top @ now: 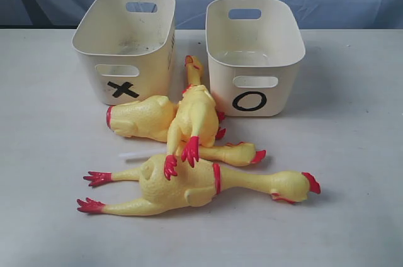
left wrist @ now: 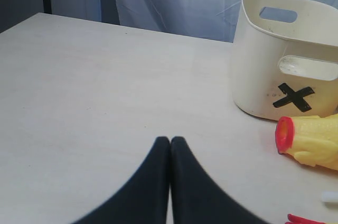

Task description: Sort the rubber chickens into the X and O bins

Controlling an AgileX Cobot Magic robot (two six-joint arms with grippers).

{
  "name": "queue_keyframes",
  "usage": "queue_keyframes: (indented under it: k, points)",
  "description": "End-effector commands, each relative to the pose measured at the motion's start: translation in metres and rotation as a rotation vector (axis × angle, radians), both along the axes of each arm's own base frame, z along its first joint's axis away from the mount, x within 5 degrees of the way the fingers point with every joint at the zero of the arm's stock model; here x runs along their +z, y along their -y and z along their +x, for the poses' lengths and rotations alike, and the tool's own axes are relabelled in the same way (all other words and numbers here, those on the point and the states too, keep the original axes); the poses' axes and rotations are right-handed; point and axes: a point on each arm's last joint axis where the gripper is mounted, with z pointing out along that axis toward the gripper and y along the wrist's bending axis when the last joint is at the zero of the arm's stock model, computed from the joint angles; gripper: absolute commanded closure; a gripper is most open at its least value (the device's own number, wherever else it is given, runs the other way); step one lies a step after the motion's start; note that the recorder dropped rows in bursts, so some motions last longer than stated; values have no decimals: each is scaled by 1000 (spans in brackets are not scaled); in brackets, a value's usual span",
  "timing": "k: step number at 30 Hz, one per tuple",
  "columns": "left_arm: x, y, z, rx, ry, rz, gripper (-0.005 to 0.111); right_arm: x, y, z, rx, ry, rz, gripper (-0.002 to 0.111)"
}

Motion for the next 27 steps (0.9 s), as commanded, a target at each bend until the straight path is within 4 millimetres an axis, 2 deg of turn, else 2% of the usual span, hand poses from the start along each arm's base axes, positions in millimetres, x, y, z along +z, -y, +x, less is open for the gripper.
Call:
queue_keyframes:
  k: [1, 4, 6, 9, 13, 17, 19, 20, 21, 22, 23, 24, 25, 26, 27]
  points:
    - [2, 0, 0, -7, 17, -1, 107, 27, -2, 2, 30, 302, -73, 105]
    - [2, 0, 0, -7, 17, -1, 107, 65, -8, -9, 81, 739, -97, 105]
    - [2, 0, 0, -7, 17, -1, 107, 89, -13, -28, 122, 1082, -114, 105]
    - [2, 0, 0, -7, 17, -1, 107, 108, -18, -64, 178, 1533, -137, 105]
    - [2, 0, 0, -7, 17, -1, 107, 122, -14, -72, 160, 1590, -71, 105]
    - [2, 0, 0, -7, 17, -1, 107, 168, -11, -99, 320, 1729, 219, 105]
    - [2, 0, 0, -7, 17, -1, 107, 198, -6, -97, 300, 1574, 397, 105]
    - [2, 0, 0, -7, 17, -1, 107, 209, -3, -91, 262, 1452, 456, 105]
    - [2, 0, 0, -7, 17, -1, 107, 240, -1, -85, 220, 1281, 549, 105]
    - [2, 0, 0, -7, 17, -1, 107, 253, -1, -78, 212, 1237, 559, 105]
    - [2, 0, 0, -7, 17, -1, 107, 284, -4, -67, 206, 1191, 497, 105]
    - [2, 0, 0, -7, 17, -1, 107, 298, -5, -63, 205, 1190, 435, 105]
    - [2, 0, 0, -7, 17, -1, 107, 322, -9, -50, 194, 1190, 251, 105]
    - [2, 0, 0, -7, 17, -1, 107, 331, -10, -43, 188, 1183, 187, 105]
    - [2, 0, 0, -7, 17, -1, 107, 346, -10, -22, 182, 1125, 152, 105]
